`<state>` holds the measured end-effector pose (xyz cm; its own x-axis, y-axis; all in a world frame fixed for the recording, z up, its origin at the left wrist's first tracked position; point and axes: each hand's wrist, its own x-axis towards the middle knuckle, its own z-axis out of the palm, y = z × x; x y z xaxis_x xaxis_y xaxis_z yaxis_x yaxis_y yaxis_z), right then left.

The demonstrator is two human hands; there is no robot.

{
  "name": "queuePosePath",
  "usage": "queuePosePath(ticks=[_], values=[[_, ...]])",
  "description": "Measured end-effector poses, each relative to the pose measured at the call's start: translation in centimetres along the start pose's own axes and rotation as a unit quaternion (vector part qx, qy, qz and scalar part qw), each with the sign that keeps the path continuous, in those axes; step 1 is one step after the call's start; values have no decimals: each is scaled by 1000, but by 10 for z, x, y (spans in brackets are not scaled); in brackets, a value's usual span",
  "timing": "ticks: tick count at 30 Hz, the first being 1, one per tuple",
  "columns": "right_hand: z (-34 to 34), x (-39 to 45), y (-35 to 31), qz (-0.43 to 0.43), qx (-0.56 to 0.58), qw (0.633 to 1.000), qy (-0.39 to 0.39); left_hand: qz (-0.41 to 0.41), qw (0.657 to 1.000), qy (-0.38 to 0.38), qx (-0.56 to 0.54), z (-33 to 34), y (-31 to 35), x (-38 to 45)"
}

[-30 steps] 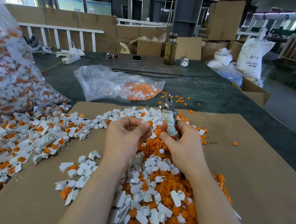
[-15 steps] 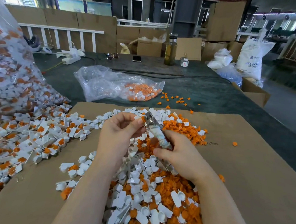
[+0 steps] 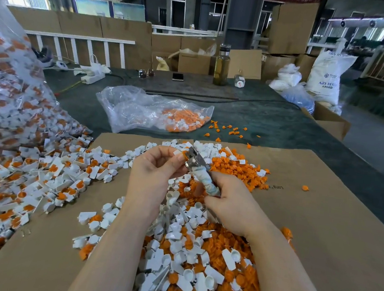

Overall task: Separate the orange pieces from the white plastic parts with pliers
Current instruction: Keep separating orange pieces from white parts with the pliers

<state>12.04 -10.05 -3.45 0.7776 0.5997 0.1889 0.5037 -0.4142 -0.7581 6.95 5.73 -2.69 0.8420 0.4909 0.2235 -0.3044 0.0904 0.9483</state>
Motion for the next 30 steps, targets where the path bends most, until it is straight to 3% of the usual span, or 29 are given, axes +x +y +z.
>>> queuePosePath(ticks=[9, 12, 15, 18, 21, 25, 30], values=[[3, 1, -1, -8, -42, 999, 20, -9, 1000, 8, 3, 1, -1, 1], [5, 1, -1, -8, -70, 997, 28, -44, 999, 11, -17, -2, -1, 2], [8, 1, 1, -4, -93, 994, 60, -119, 983, 65, -123, -15, 3, 8], [6, 1, 4, 6, -84, 990, 113, -181, 927, 173, -281, -40, 8, 16], [3, 3, 8, 29, -99, 982, 157, -175, 846, 255, -434, -64, 11, 23], [1, 4, 11, 59, -117, 973, 192, -134, 764, 301, -555, -84, 9, 28], [-1, 4, 12, 81, -136, 967, 200, -69, 702, 314, -636, -90, 6, 27]])
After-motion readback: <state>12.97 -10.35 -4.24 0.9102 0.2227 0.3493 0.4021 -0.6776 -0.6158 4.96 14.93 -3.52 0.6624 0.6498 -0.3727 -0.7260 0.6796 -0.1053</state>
